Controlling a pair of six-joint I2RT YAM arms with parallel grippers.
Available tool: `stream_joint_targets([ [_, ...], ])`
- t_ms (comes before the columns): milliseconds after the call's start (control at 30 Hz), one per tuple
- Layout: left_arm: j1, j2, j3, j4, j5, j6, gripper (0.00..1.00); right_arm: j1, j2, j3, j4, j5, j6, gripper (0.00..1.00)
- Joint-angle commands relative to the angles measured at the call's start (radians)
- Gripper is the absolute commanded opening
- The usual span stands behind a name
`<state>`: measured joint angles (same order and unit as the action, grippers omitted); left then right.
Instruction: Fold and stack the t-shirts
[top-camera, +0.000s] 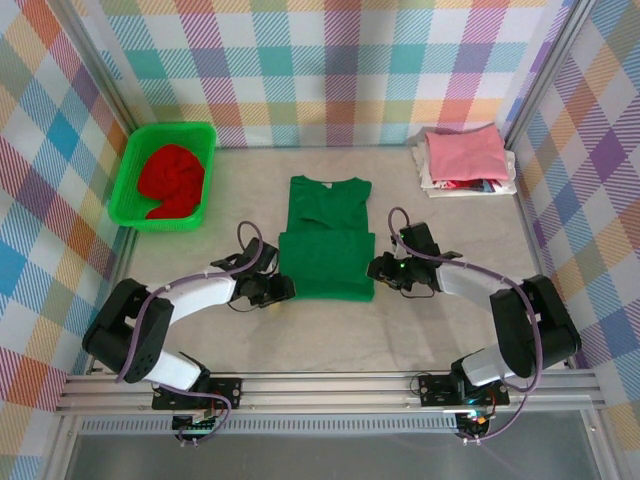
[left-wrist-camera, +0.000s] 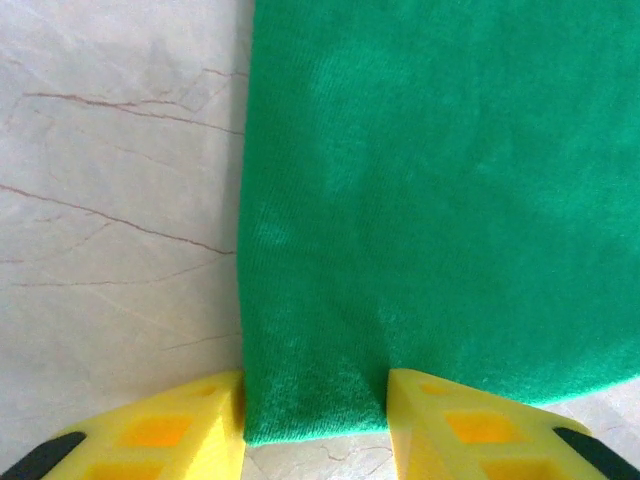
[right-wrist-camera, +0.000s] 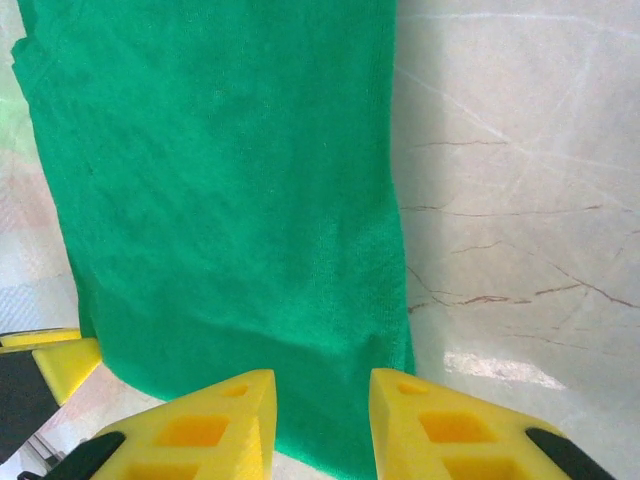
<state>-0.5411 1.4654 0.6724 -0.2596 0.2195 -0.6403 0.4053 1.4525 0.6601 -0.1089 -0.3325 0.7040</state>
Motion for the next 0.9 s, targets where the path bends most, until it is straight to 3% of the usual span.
stream_joint_targets([
  [0,-0.016,0.026,0.018,0.027,-0.003,-0.007,0.38,0.003,0.004,-0.022,0.018,-0.003,0.01,0.31],
  [133,-0.016,0.024,0.024,0.004,-0.038,-0.003,0.31,0.002,-0.023,-0.042,0.011,-0.008,0.021,0.31],
  [233,-0.016,0.021,0.038,-0.043,-0.073,-0.003,0.19,0.003,-0.049,-0.07,0.021,-0.027,0.038,0.32],
  [467,-0.016,0.027,0.052,-0.052,-0.09,0.005,0.04,0.011,-0.027,-0.122,0.086,-0.141,0.076,0.37],
  [867,-0.015,0.02,0.049,-0.061,-0.095,0.016,0.0,0.055,0.075,-0.096,0.173,-0.157,0.106,0.41],
])
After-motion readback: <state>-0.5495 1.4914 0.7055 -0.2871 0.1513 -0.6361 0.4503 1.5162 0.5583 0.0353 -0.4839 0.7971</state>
